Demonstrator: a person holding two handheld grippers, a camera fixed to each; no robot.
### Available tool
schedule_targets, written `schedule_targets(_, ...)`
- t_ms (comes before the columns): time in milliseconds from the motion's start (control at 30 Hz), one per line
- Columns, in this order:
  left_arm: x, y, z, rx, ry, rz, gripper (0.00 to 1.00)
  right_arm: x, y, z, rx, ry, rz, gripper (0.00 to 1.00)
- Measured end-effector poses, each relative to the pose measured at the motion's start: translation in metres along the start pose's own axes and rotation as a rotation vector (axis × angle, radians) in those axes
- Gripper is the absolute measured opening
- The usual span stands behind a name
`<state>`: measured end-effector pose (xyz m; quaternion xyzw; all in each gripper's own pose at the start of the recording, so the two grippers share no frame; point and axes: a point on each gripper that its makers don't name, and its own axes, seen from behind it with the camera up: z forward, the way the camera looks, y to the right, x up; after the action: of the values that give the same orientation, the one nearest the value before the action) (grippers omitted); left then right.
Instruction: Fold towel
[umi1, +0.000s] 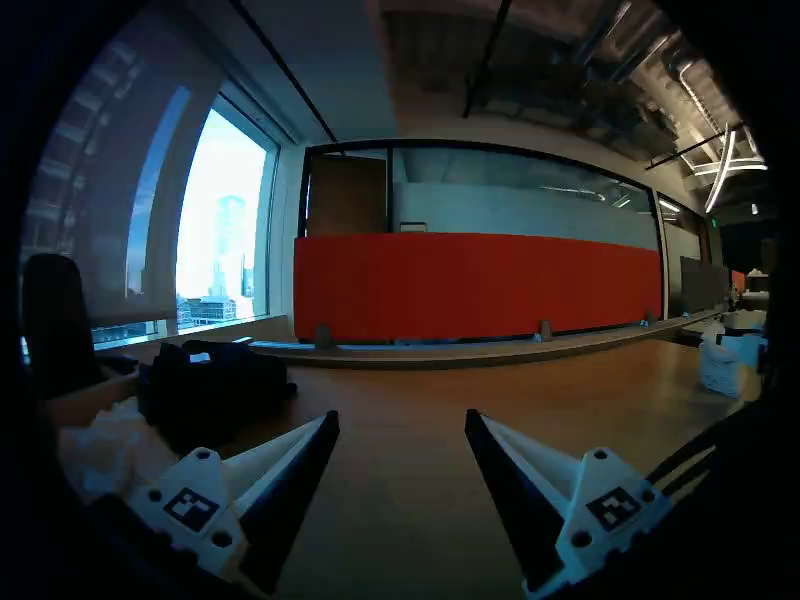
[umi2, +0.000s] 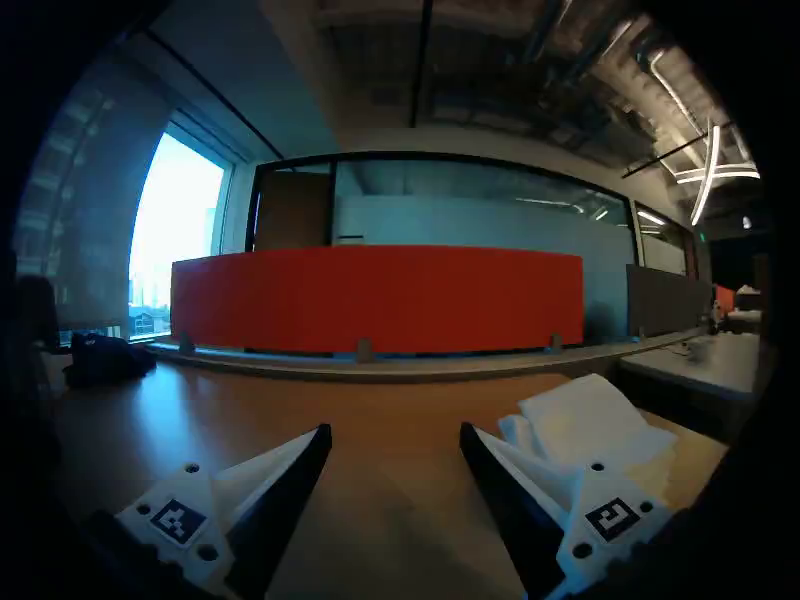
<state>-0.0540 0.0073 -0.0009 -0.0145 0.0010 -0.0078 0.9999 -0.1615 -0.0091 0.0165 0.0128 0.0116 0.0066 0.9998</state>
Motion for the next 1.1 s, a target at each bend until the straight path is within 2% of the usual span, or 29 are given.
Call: schedule_targets(1100,0.0050,0.0000,-0.0010,0.000,-0.002,0.000,0.93,0.0000,-0.0002,-0.0005,0.000,0.000,0.000,0.99)
